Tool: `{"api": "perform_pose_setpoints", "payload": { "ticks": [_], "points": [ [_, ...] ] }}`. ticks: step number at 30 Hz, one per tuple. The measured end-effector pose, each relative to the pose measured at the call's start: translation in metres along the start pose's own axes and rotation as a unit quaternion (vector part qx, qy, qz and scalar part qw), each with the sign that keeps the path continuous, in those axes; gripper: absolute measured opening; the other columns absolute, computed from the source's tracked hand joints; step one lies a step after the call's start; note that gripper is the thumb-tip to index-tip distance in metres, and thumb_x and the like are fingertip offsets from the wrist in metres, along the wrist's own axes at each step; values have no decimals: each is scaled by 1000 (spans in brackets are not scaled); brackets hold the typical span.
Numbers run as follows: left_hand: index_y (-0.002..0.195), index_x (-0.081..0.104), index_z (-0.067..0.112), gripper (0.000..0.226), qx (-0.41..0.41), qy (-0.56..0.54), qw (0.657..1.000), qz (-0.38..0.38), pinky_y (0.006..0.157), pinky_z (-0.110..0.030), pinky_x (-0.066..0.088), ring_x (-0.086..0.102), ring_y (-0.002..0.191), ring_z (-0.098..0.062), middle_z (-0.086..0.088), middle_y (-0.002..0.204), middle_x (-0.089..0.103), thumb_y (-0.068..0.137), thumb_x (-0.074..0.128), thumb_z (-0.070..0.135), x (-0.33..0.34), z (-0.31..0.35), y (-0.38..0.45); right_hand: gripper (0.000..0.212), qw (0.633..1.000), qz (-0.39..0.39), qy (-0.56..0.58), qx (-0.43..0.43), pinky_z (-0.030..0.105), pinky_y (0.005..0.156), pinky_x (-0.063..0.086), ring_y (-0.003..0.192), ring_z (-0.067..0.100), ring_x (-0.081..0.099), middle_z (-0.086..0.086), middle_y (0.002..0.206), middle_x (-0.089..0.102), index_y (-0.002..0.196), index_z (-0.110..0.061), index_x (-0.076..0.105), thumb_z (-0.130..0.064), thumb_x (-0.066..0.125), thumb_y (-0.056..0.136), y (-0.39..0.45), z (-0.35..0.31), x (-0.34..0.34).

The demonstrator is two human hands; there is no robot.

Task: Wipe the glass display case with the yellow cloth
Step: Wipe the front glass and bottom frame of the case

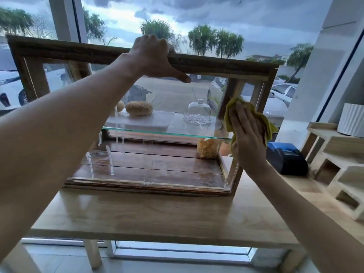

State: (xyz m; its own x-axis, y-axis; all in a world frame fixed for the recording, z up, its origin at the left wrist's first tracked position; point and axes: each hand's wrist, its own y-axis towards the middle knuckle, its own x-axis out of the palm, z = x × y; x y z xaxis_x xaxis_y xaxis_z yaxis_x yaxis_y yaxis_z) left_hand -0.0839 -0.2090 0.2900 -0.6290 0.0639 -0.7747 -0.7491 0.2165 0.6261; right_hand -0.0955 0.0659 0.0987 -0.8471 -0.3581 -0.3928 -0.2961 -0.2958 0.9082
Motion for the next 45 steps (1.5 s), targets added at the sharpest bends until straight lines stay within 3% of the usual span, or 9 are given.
{"api": "perform_pose_setpoints", "payload": {
  "ticks": [5, 12, 20, 26, 31, 34, 36, 39, 45],
  "points": [
    [107, 68, 13, 98, -4, -1, 1000, 15, 77, -31, 40, 52, 70, -21, -5, 71, 63, 47, 51, 90, 3, -2, 1, 74, 995, -11, -78, 61, 36, 120, 10, 145, 33, 15, 25, 154, 21, 147, 5, 23, 10, 60, 83, -22, -10, 31],
    [104, 70, 16, 97, -15, -7, 999, 38, 87, -37, 44, 52, 73, -22, -9, 75, 67, 46, 52, 91, 4, -1, 0, 59, 977, -100, -145, 119, 42, 107, 38, 137, 42, 32, 33, 147, 29, 142, 13, 28, 7, 52, 88, -83, -38, 46],
    [104, 71, 16, 94, -23, -7, 999, 41, 84, -34, 42, 51, 75, -22, -10, 78, 68, 48, 53, 90, 4, 0, -1, 47, 933, -288, -162, 140, 45, 94, 52, 124, 43, 49, 35, 137, 42, 134, 15, 40, 6, 35, 89, -150, -58, 56],
    [106, 70, 17, 99, -18, -12, 999, 38, 88, -37, 43, 60, 84, -27, -10, 80, 69, 45, 50, 93, 4, 2, -4, 69, 913, -329, -160, 180, 48, 90, 51, 115, 43, 57, 35, 122, 56, 123, 16, 53, 13, 79, 59, -159, -71, 49],
    [105, 70, 16, 106, -19, -14, 999, 36, 87, -38, 44, 58, 82, -26, -10, 81, 69, 41, 45, 96, 3, 3, -4, 70, 896, -359, -149, 213, 49, 84, 53, 108, 45, 60, 35, 112, 62, 114, 17, 59, 9, 85, 49, -161, -80, 45],
    [106, 70, 15, 103, -25, -20, 999, 33, 88, -38, 43, 50, 77, -21, -10, 83, 69, 43, 46, 93, 2, 3, -4, 74, 866, -412, -125, 255, 42, 98, 47, 121, 39, 53, 26, 126, 58, 130, 12, 47, -5, 78, 66, -160, -92, 41],
    [104, 70, 15, 106, -26, -26, 999, 30, 87, -37, 43, 51, 77, -20, -10, 83, 70, 41, 43, 96, 3, 3, -4, 78, 856, -416, -117, 282, 42, 99, 46, 121, 39, 52, 25, 126, 59, 132, 11, 47, -11, 78, 64, -157, -97, 40],
    [104, 70, 16, 105, -20, -26, 999, 32, 82, -34, 42, 51, 75, -20, -10, 83, 70, 41, 42, 96, 4, 2, -4, 81, 868, -384, -97, 300, 47, 82, 54, 100, 44, 62, 28, 103, 67, 113, 15, 61, -3, 83, 37, -156, -100, 41],
    [109, 70, 16, 97, -19, -20, 999, 43, 81, -33, 40, 49, 76, -21, -11, 84, 69, 47, 51, 89, 5, 1, -3, 83, 887, -351, -68, 291, 49, 87, 52, 100, 46, 61, 27, 98, 69, 110, 15, 62, -3, 82, 31, -153, -116, 47]
  ]
}}
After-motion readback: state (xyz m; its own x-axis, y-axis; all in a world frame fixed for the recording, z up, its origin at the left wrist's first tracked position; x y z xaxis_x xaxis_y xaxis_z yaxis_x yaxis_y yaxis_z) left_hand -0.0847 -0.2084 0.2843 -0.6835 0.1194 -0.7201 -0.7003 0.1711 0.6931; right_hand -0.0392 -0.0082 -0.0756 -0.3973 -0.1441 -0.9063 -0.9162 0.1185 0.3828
